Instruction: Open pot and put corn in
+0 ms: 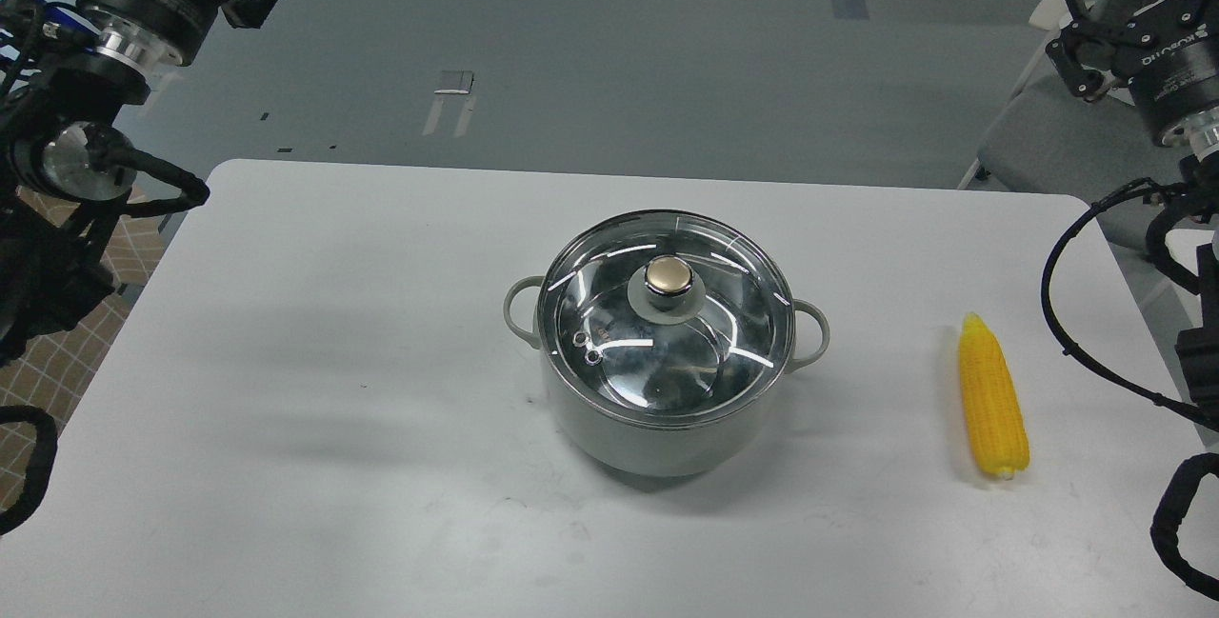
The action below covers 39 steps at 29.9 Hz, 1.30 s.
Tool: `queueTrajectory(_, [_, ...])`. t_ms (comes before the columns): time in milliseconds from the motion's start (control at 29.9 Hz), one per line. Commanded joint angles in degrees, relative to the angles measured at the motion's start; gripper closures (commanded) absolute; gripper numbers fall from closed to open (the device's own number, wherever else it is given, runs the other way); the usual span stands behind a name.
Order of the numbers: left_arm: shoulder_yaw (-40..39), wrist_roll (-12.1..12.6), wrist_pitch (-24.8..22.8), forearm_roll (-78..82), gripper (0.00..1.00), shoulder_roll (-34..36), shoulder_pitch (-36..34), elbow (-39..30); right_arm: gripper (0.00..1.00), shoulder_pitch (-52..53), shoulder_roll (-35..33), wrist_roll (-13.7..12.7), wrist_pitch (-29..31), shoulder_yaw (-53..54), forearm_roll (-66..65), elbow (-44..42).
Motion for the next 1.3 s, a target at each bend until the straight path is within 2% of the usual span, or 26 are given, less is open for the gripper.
queueTrajectory(0, [-0.3,-0.5,0.0,-0.3,0.02,0.1,0.0,0.0,0.00,0.0,-0.3,0.0,0.0,-0.9,-0.1,0.1])
queueTrajectory(535, [0.1,0.8,0.0,-0.1,0.02,0.4,0.2,-0.1,0.00,-0.3,-0.3,0.0,0.0,-2.2,0.0,0.6])
queueTrajectory(636, [0.4,0.8,0.0,0.0,0.02,0.9,0.4,-2.0,0.00,-0.5,-0.4,0.0,0.0,-2.2,0.0,0.8])
queueTrajectory(736, [3.2,0.5,0.0,2.7,0.03,5.4,0.9,-7.8,0.00,-0.8,-0.4,0.0,0.0,-2.2,0.0,0.8])
queueTrajectory(836, [5.0,0.3,0.0,8.9,0.03,9.3,1.0,-16.1,0.00,-1.4,-0.7,0.0,0.0,-2.1,0.0,0.8])
queueTrajectory(903, [5.2,0.3,0.0,18.3,0.04,11.3,1.0,-24.1,0.00,-1.7,-1.1,0.0,0.0,-2.1,0.0,0.8])
queueTrajectory(1037, [5.2,0.1,0.7,36.1,0.04,10.8,0.8,-32.3,0.00,-1.9,-1.1,0.0,0.0,-1.9,0.0,0.7])
queueTrajectory(1171, [5.7,0.0,0.8,64.4,0.04,7.3,1.3,-43.7,0.00,-2.1,-1.2,0.0,0.0,-1.8,0.0,0.7])
queueTrajectory(1271, [7.2,-0.2,0.8,76.4,0.04,4.2,1.4,-46.0,0.00,-2.2,-1.4,0.0,0.0,-1.6,0.0,0.7])
